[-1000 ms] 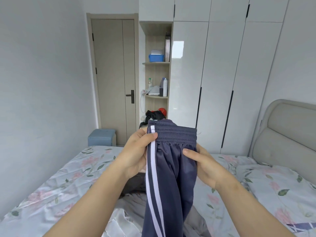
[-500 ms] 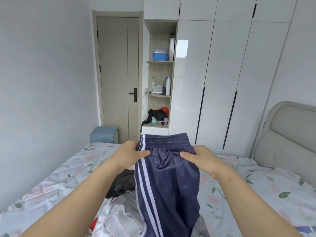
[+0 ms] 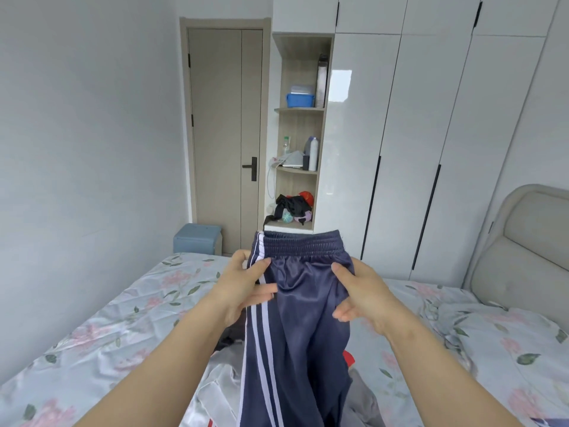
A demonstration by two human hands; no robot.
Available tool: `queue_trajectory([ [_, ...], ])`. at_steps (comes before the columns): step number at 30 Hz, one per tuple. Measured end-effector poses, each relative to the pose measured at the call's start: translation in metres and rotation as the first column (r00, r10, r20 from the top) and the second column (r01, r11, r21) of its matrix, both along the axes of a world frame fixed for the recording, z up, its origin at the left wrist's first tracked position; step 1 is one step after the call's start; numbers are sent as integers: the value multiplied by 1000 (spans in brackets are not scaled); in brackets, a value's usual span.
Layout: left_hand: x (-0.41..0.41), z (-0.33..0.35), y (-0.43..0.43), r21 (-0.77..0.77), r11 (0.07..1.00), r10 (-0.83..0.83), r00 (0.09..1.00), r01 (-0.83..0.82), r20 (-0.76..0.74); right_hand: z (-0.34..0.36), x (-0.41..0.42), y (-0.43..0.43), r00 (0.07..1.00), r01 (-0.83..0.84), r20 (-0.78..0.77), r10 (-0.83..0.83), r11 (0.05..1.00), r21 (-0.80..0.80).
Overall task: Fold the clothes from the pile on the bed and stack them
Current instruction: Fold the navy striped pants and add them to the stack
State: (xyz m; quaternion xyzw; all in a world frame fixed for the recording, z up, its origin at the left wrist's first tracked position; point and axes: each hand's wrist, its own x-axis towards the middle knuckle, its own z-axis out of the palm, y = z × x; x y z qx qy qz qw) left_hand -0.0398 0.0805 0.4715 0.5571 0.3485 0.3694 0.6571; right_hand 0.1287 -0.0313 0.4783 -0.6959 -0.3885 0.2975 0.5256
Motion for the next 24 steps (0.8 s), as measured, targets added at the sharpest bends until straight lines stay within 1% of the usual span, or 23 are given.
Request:
queue_trajectory([
  [1, -1, -2, 3, 34, 998, 52, 997, -54, 63, 0, 1, 1, 999, 48, -2, -48, 995, 89],
  [2, -2, -3, 6, 61, 995, 80, 993, -85, 85, -1, 2, 2, 997, 73, -20, -71, 987, 143],
  [3, -4, -4, 9, 83, 993, 79, 996, -83, 51, -2, 4, 1, 997, 74, -40, -69, 986, 152],
  [5, -9, -6, 15, 91, 995, 38, 996, -31, -77, -5, 9, -3, 998, 54, -28, -52, 995, 78],
  [6, -11, -6, 18, 92, 996, 25, 993, -15, -114, -6, 13, -4, 998, 57, -5, -57, 997, 49],
  [8, -11, 1, 22, 139, 990, 43, 992, -26, -121, -3, 18, -2, 994, 107, 28, -109, 992, 74],
  [10, -8, 17, 23, 172, 985, 52, 994, -36, -94, 10, 20, 2, 984, 168, 37, -175, 975, 148],
  [12, -3, 41, 21, 76, 997, -26, 998, 30, -50, 34, 16, 6, 982, 185, -13, -186, 958, 219],
  [14, 2, 69, 19, -35, 991, -128, 991, 129, 29, 61, 11, 9, 986, 160, -81, -143, 948, 274],
  [16, 8, 96, 19, -36, 991, -128, 988, 131, 81, 89, 6, 10, 983, 146, -154, -99, 931, 334],
  [18, 15, 121, 18, 72, 996, -63, 992, 55, 109, 115, 3, 12, 976, 166, -202, -84, 886, 434],
  [20, 21, 146, 15, 237, 971, 3, 988, -40, 157, 141, 1, 14, 973, 214, -193, -127, 810, 546],
  [22, 24, 170, 12, 387, 910, 57, 968, -152, 246, 167, 0, 15, 969, 246, -169, -179, 707, 663],
  [24, 24, 192, 13, 506, 821, 68, 926, -264, 372, 188, 2, 16, 962, 248, -122, -245, 589, 769],
])
